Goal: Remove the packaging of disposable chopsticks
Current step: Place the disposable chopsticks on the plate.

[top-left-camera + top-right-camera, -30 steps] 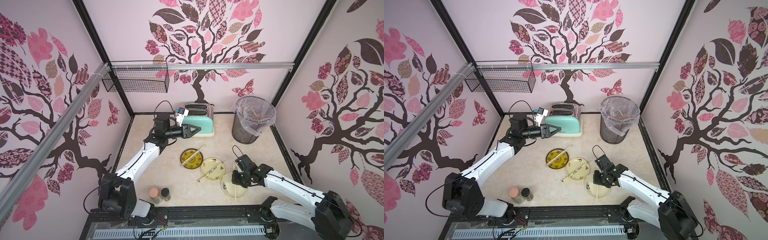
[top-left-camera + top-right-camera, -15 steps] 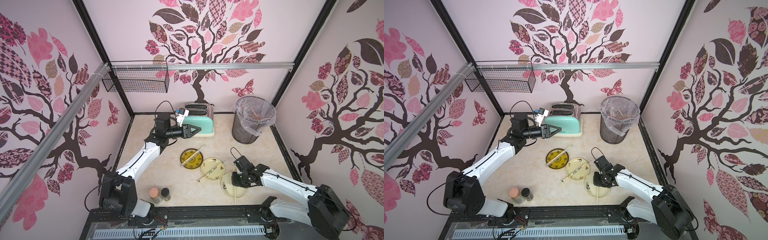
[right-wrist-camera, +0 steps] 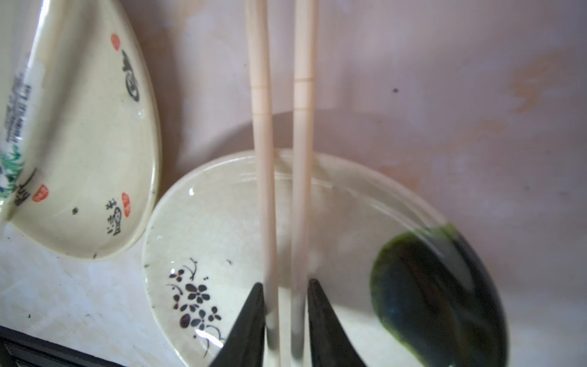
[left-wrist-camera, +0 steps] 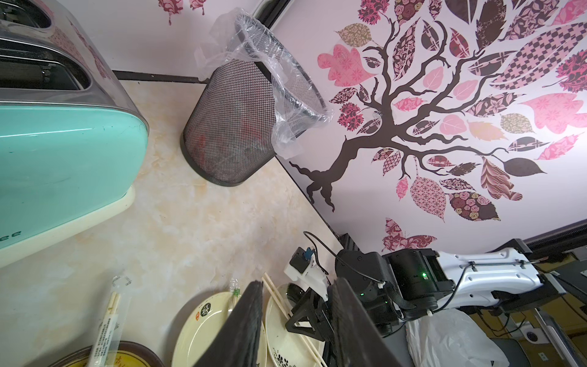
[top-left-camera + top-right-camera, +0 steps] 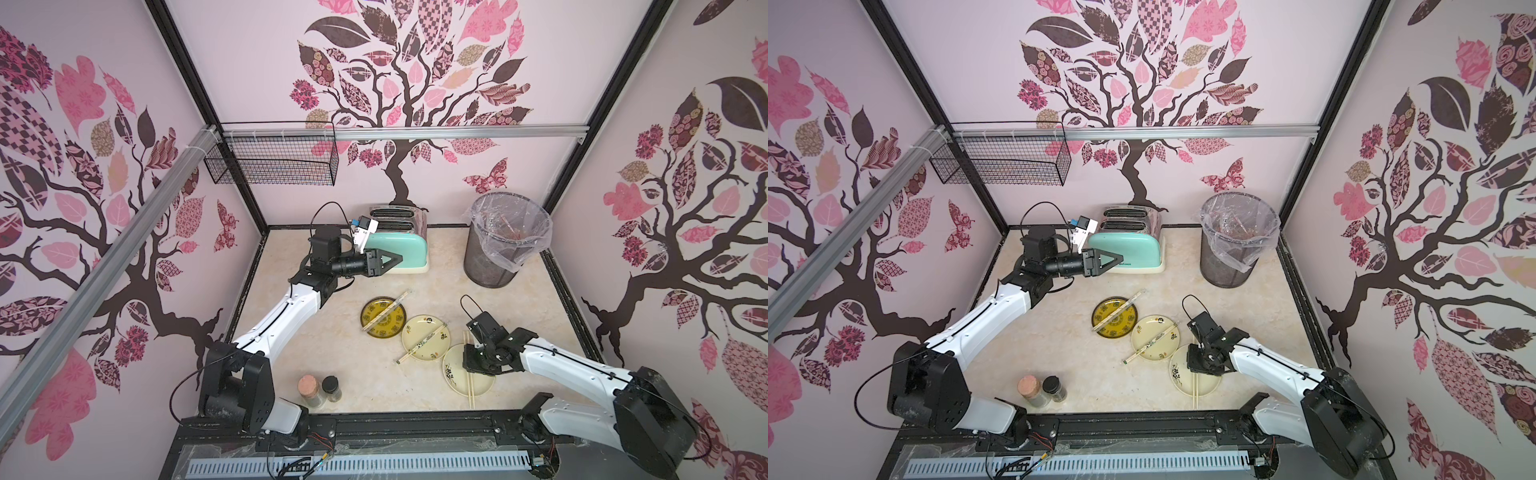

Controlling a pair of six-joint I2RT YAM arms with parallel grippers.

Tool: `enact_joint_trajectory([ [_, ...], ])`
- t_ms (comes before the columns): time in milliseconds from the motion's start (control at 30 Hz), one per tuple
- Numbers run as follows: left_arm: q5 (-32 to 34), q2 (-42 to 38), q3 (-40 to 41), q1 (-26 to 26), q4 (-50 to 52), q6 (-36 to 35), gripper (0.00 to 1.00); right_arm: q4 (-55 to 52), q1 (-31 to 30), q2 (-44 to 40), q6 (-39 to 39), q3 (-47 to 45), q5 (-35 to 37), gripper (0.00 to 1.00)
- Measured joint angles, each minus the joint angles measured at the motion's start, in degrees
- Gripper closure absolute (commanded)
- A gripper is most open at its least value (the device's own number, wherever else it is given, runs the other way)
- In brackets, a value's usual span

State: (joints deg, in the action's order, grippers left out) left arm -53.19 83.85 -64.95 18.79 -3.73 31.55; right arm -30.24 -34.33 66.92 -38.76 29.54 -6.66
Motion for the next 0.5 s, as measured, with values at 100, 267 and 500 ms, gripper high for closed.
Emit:
enact_joint_trajectory([
  [100,0.0,0.2,0.0,0.0,0.0,0.0,0.61,-0.3,0.0,-0.1,0.2,0.0,0.2,0.66],
  [267,0.0,0.3,0.0,0.0,0.0,0.0,0.60,-1.2,0.0,-1.5,0.3,0.1,1.2,0.63],
  [500,0.0,0.3,0.0,0.0,0.0,0.0,0.60,-1.9,0.0,-1.8,0.5,0.2,2.1,0.63],
])
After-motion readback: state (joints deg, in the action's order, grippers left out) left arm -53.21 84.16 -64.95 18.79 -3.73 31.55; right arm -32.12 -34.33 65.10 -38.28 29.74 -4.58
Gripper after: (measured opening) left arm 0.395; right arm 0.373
